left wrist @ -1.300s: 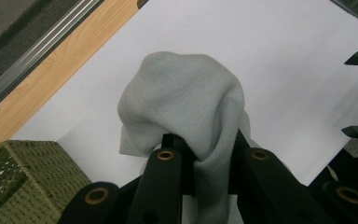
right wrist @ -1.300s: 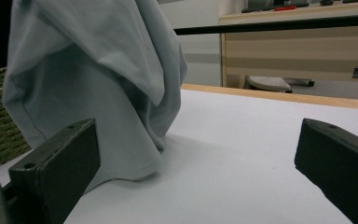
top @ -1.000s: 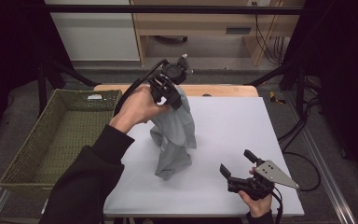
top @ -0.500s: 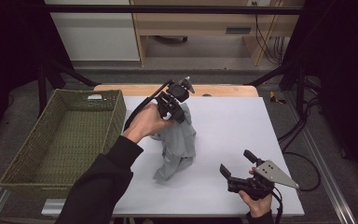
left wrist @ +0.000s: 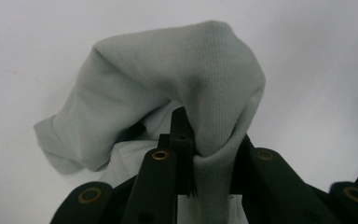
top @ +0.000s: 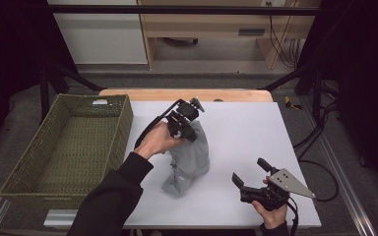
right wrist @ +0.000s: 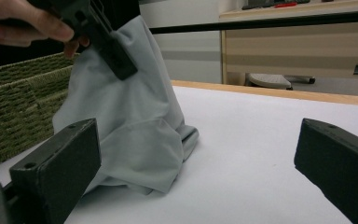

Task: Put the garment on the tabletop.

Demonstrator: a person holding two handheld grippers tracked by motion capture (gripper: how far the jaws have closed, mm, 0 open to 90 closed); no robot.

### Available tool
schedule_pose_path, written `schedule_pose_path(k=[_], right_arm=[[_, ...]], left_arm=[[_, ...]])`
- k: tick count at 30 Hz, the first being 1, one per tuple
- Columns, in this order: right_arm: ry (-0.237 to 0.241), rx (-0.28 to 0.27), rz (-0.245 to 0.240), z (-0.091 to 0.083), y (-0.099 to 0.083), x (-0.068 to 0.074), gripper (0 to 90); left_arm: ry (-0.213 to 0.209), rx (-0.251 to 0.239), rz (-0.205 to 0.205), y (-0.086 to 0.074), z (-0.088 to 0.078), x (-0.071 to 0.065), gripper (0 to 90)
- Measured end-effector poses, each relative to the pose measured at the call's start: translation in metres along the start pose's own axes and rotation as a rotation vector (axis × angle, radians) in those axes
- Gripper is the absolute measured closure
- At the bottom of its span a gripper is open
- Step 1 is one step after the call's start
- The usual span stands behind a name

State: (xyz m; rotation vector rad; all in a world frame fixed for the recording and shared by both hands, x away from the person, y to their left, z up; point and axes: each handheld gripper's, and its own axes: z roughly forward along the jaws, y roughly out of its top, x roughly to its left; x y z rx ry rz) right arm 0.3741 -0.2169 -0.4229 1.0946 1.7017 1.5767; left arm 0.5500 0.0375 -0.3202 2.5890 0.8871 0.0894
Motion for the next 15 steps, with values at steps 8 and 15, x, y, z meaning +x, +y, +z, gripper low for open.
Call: schedule_pose_path(k=[8, 15], right_arm=[[0.003, 0.007, 0.004, 0.0006, -0.0001, 0.0004, 0.6], [0.003, 0.010, 0.012, 0.0007, -0.0002, 0.0010, 0.6]], left_arm=[[-0.036, 0.002, -0.006, -0.0020, 0.0067, 0.0027, 53.3], [-0.011, -0.065, 0.032, -0.0035, 0.0009, -0.0012, 15.8]])
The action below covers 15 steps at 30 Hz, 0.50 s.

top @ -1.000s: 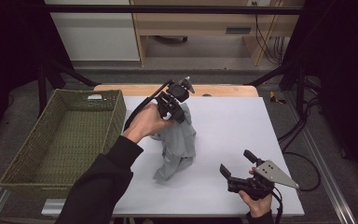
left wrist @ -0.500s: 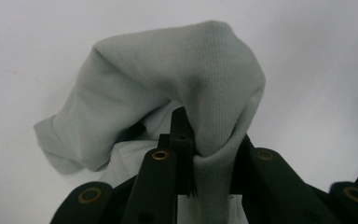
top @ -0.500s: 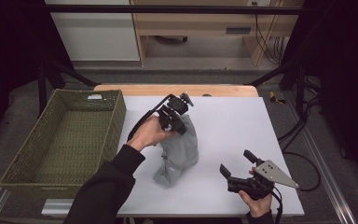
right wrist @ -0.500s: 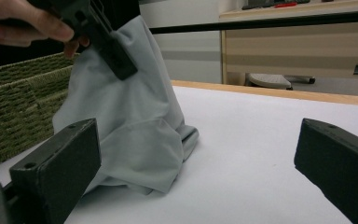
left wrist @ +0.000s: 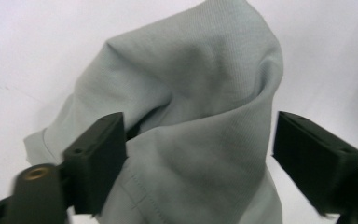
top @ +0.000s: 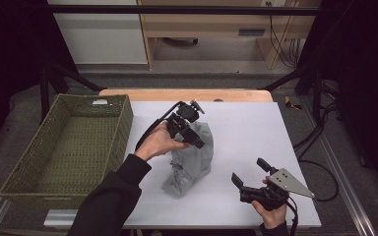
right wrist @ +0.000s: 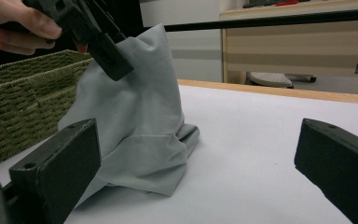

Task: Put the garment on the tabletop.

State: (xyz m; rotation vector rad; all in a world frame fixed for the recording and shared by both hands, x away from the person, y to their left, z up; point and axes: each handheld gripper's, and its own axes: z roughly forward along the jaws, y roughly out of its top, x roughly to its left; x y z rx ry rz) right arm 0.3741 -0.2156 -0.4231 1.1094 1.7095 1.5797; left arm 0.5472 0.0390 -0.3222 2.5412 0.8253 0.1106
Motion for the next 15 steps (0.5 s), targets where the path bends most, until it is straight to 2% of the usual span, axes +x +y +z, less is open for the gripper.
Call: schedule_pose_path(k=[3, 6, 9, 11, 12, 13, 15], right_arm=[[0.000, -0.002, -0.004, 0.000, 0.000, 0.000, 0.5], [-0.001, -0.003, -0.002, 0.000, 0.000, 0.000, 0.5], [0.000, -0.010, -0.011, 0.000, 0.000, -0.001, 0.5], [-0.001, -0.002, -0.003, 0.000, 0.000, -0.001, 0.5], [-0.003, -0.004, -0.003, 0.000, 0.000, -0.001, 0.5], [0.002, -0.004, 0.000, 0.000, 0.000, -0.001, 0.5], [0.004, -0.011, -0.002, 0.001, 0.000, -0.001, 0.5]], left_arm=[[0.018, -0.021, 0.011, -0.001, -0.001, -0.001, 8.0], [0.003, -0.070, 0.000, -0.004, -0.002, 0.000, 4.9], [0.006, -0.128, -0.005, -0.008, -0.003, 0.001, 3.6], [0.007, -0.180, -0.005, -0.011, -0.004, 0.001, 3.1], [-0.007, -0.217, -0.016, -0.013, -0.005, 0.000, 3.3], [-0.003, -0.235, -0.009, -0.016, -0.006, 0.001, 3.2], [-0.013, -0.310, -0.027, -0.022, -0.007, 0.002, 3.6]])
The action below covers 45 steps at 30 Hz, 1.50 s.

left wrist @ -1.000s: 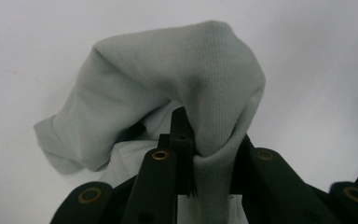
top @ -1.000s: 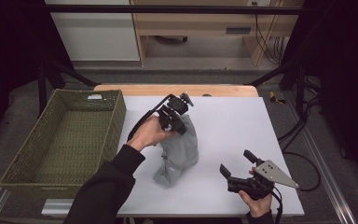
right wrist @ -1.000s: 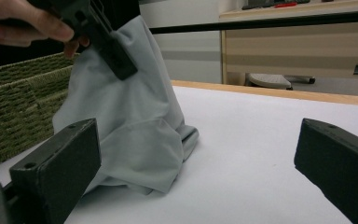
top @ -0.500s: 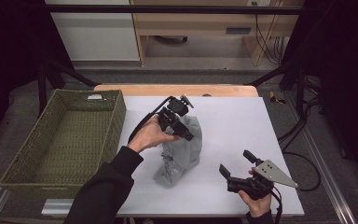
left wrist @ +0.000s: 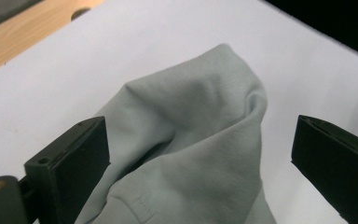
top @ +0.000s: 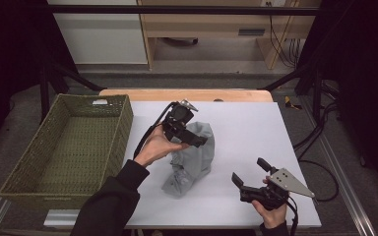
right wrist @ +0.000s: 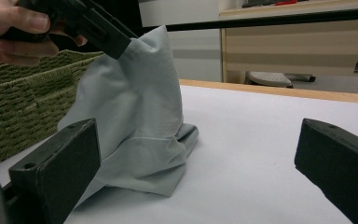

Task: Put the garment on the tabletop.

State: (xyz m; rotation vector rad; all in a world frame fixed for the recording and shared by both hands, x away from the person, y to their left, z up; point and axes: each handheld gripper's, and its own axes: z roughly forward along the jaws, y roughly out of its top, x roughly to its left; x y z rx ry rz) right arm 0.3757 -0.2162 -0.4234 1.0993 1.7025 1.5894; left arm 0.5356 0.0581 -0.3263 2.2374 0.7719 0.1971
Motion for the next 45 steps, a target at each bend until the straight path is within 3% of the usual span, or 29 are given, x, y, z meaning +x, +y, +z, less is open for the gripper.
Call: schedule_pose_path(k=[6, 7, 8, 11, 16, 25, 45], right_arm=[[-0.004, 0.014, 0.012, -0.001, 0.001, 0.000, 0.4], [-0.004, 0.006, -0.006, 0.000, 0.000, -0.002, 0.4], [-0.003, 0.005, -0.022, 0.000, 0.000, -0.003, 0.4], [0.000, 0.019, 0.019, 0.000, 0.000, -0.001, 0.4], [0.000, 0.012, 0.008, 0.000, 0.000, -0.003, 0.4], [0.000, 0.010, 0.007, 0.000, 0.000, -0.005, 0.3], [-0.001, 0.025, 0.001, 0.000, 0.001, -0.004, 0.3]], left_arm=[[-0.005, -0.180, -0.036, -0.015, -0.012, 0.004, 3.7], [-0.006, -0.187, -0.030, -0.017, -0.015, 0.006, 4.7], [-0.003, -0.224, -0.046, -0.019, -0.017, 0.006, 4.6], [0.010, -0.289, -0.033, -0.029, -0.024, 0.006, 5.2], [0.022, -0.374, -0.041, -0.046, -0.029, 0.004, 6.0], [0.063, -0.445, -0.062, -0.081, -0.044, 0.007, 3.2], [0.097, -0.507, -0.081, -0.135, -0.078, -0.002, 3.2]])
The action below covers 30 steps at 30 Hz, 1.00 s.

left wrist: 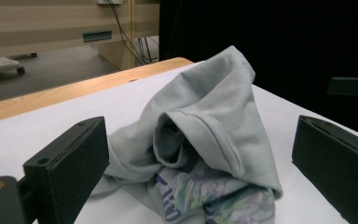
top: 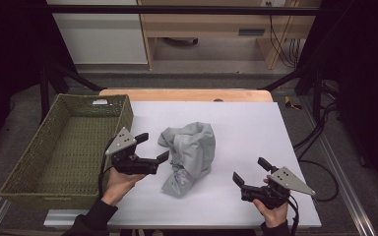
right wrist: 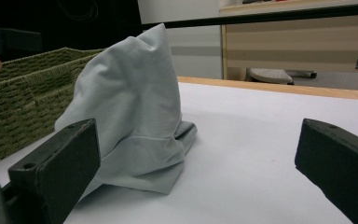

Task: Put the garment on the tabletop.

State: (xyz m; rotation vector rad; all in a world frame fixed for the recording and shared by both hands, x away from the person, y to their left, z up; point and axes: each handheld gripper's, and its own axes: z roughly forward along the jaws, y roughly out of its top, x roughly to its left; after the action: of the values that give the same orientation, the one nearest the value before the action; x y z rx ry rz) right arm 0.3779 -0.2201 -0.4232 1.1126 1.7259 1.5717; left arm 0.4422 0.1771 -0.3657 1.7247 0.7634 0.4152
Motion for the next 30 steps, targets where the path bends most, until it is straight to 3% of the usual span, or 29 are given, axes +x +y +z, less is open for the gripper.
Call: schedule_pose_path(k=[5, 14, 22, 25, 30], right_arm=[[-0.004, -0.005, 0.001, -0.001, 0.000, 0.000, 0.3], [0.004, -0.005, -0.008, -0.001, 0.001, 0.001, 0.3], [0.003, -0.004, -0.009, -0.002, 0.001, 0.001, 0.3], [0.005, -0.004, -0.009, -0.003, 0.001, 0.001, 0.3], [0.004, -0.002, -0.005, -0.004, 0.001, 0.001, 0.4]], left_arm=[[0.016, 0.002, 0.008, -0.011, -0.015, -0.002, 3.1], [0.042, -0.020, -0.029, -0.028, -0.041, -0.007, 3.4], [0.049, -0.042, -0.066, -0.043, -0.052, -0.009, 3.1], [0.065, -0.038, -0.045, -0.044, -0.056, -0.012, 3.2], [0.070, -0.050, -0.051, -0.047, -0.060, -0.013, 2.9]])
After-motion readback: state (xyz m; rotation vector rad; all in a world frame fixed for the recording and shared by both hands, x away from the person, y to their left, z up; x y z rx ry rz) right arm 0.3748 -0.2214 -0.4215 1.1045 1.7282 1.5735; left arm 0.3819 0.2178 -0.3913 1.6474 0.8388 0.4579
